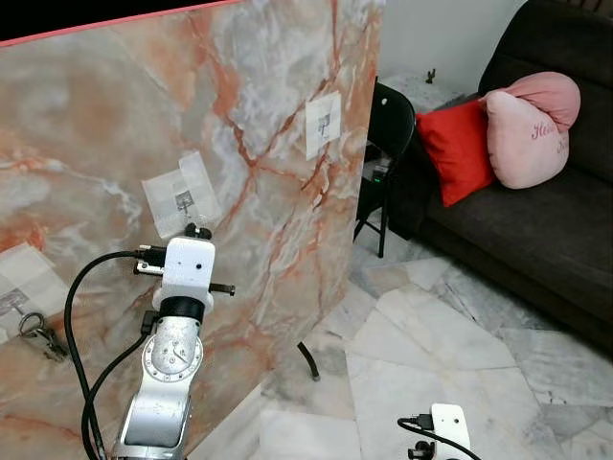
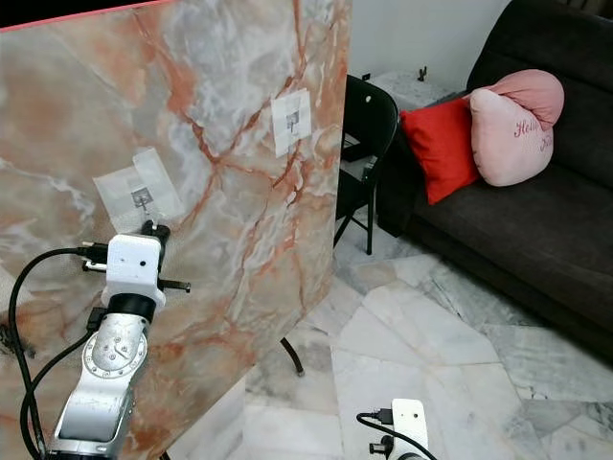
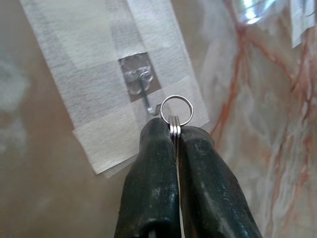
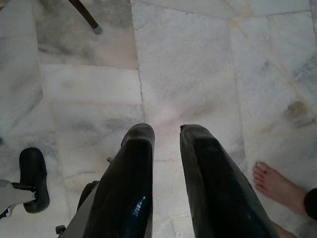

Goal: Hang keys on a hook

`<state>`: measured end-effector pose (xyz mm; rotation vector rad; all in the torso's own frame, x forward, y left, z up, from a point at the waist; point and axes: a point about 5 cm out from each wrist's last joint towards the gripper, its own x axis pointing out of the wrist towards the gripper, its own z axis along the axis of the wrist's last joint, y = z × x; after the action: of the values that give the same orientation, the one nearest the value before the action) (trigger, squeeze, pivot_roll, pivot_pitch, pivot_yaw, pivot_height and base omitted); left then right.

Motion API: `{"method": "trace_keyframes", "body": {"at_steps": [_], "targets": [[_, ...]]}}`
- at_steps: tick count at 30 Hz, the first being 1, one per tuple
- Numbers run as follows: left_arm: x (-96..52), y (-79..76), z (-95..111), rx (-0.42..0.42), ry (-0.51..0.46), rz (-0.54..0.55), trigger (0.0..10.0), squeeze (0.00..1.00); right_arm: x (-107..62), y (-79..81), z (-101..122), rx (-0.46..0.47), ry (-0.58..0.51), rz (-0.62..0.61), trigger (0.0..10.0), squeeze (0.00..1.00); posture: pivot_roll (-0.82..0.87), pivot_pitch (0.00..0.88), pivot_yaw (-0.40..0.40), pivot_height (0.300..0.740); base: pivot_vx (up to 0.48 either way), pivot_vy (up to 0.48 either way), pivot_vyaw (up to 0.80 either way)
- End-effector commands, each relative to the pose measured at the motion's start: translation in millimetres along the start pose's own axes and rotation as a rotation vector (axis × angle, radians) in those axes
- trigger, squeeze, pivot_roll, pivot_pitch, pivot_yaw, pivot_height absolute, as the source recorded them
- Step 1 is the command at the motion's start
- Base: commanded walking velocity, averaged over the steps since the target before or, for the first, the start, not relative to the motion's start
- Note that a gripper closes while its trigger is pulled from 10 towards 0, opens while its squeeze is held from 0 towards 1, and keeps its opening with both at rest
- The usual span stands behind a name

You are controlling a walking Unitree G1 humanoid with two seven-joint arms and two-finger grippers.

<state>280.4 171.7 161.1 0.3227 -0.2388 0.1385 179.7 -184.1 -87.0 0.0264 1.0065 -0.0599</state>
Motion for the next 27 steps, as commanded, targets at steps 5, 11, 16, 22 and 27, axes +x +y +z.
{"method": "trace_keyframes", "body": {"at_steps": [5,11,16,22,27], "targets": [[1.8,5.1,1.8,0.013,0.008,0.028,10.0,0.00,0.0,-1.9,-0.2,-0.007,0.009,-0.005,10.0,0.00,0.07,0.000,-0.076,0.740,0.000,0.000,0.00],[3.3,4.3,3.7,0.004,0.011,0.039,10.0,0.00,-0.1,-2.2,-0.3,-0.008,0.009,-0.006,10.0,0.00,0.07,0.000,-0.077,0.740,0.000,0.000,0.00],[4.4,2.5,6.1,0.006,0.004,0.030,10.0,0.00,0.0,-2.2,-0.1,-0.008,0.009,-0.006,10.0,0.00,0.07,0.000,-0.077,0.740,0.000,0.000,0.00],[4.6,2.2,7.2,0.012,-0.001,0.026,10.0,0.00,0.0,-2.1,-0.1,-0.007,0.008,-0.006,10.0,0.00,0.07,0.000,-0.076,0.740,0.000,0.000,0.00],[3.8,1.4,3.1,0.027,0.026,0.019,10.0,0.00,0.0,-2.1,-0.1,-0.007,0.009,-0.006,10.0,0.00,0.07,0.000,-0.076,0.740,0.000,0.000,0.00]]}}
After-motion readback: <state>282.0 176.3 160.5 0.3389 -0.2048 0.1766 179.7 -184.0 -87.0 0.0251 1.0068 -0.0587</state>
